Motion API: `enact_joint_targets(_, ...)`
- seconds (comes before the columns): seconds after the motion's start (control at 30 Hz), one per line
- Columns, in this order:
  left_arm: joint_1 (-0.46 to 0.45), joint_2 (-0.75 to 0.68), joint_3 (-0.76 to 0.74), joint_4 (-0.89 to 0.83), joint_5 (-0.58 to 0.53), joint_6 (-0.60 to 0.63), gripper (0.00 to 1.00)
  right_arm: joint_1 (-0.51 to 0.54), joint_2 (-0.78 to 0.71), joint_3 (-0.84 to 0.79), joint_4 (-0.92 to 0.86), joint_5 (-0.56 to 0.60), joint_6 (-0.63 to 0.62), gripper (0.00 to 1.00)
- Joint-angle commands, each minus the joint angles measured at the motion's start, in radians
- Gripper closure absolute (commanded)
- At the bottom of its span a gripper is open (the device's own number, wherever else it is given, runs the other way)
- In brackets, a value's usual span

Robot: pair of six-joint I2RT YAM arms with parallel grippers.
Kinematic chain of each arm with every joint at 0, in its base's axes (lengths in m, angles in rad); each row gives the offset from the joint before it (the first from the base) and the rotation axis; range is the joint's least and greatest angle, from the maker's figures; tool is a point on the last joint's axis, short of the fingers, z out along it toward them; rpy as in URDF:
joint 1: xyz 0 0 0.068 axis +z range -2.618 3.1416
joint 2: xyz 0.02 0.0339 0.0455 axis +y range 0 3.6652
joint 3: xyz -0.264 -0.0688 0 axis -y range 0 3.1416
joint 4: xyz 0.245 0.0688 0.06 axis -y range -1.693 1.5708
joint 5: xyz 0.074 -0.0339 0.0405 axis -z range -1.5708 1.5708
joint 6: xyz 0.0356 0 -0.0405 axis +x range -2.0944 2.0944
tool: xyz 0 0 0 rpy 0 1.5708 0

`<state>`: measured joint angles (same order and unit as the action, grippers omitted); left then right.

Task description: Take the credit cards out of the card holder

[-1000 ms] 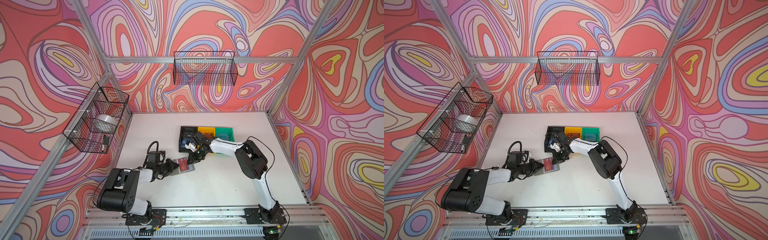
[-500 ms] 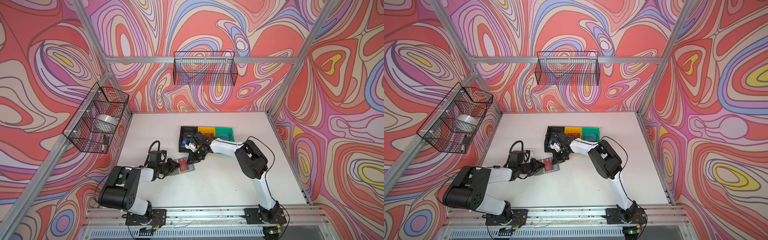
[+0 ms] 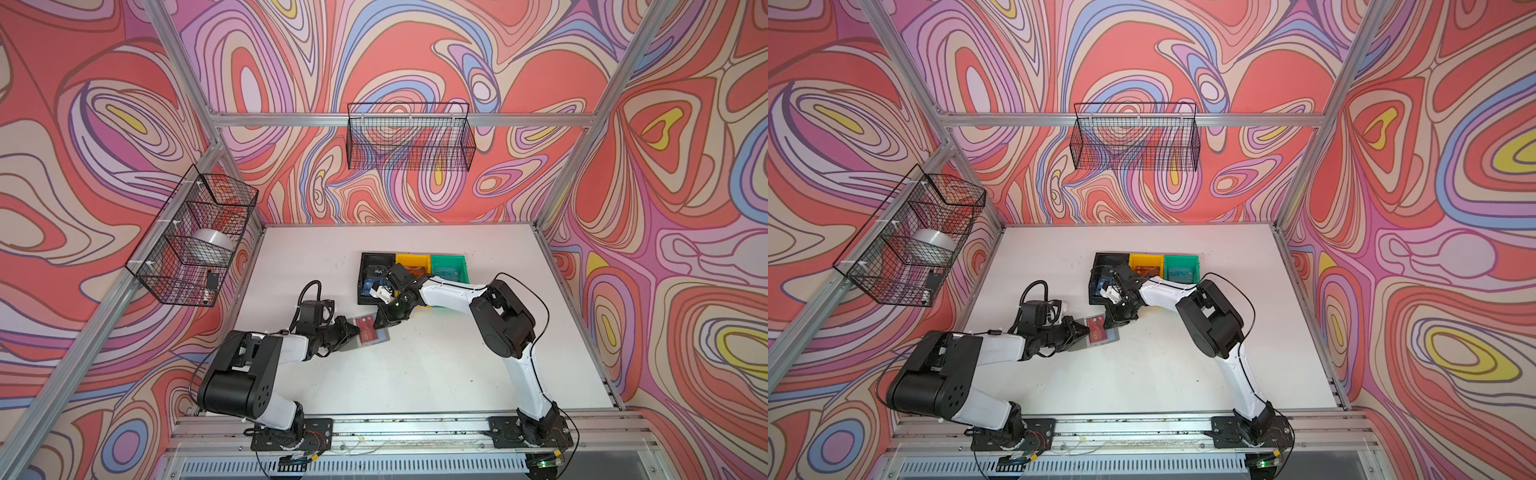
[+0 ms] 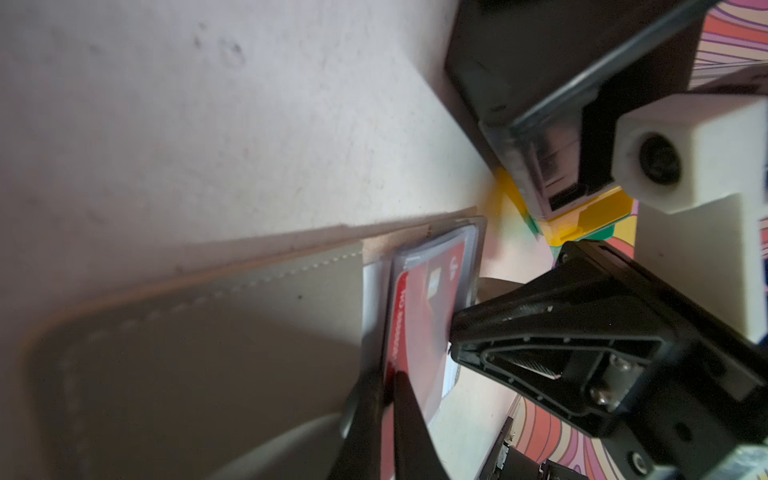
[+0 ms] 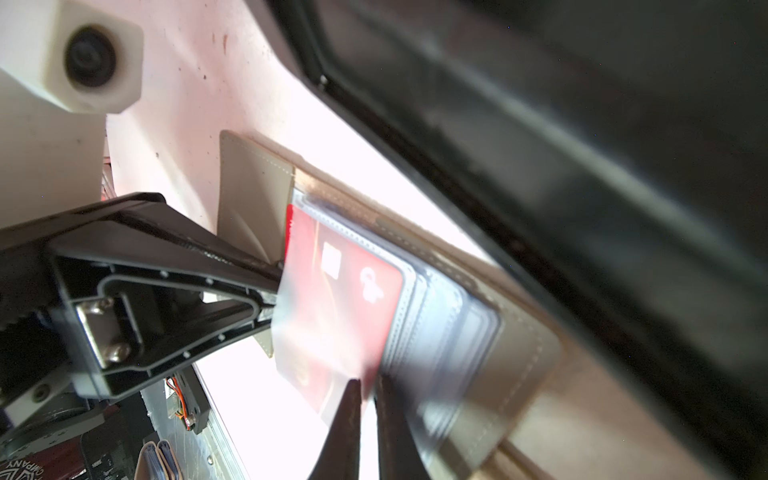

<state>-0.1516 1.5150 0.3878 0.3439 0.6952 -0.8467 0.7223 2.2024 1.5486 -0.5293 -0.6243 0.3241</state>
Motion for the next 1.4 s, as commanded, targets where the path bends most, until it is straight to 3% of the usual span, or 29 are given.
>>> enact_joint_targets(0.0, 0.002, 0.026, 0.007, -0.087, -0.052, 0.032, 0.92, 0.021, 0.072, -0.046, -0.039, 0.024, 0.001, 0.87)
enact_joint_targets(0.9, 0.119, -0.075, -0.022, -0.179, -0.002, 0.096, 1.0, 0.02, 0.087, -0.048, -0.041, 0.014, -0.002, 0.87)
enact_joint_targets(1.2, 0.135, -0.28, 0.006, -0.369, -0.084, 0.107, 1.0, 0.021, 0.021, -0.035, -0.048, -0.027, 0.0, 0.84)
enact_joint_targets(1.37, 0.135, -0.415, 0.05, -0.498, -0.119, 0.115, 1.0, 0.02, -0.041, -0.002, -0.067, -0.077, -0.009, 0.76)
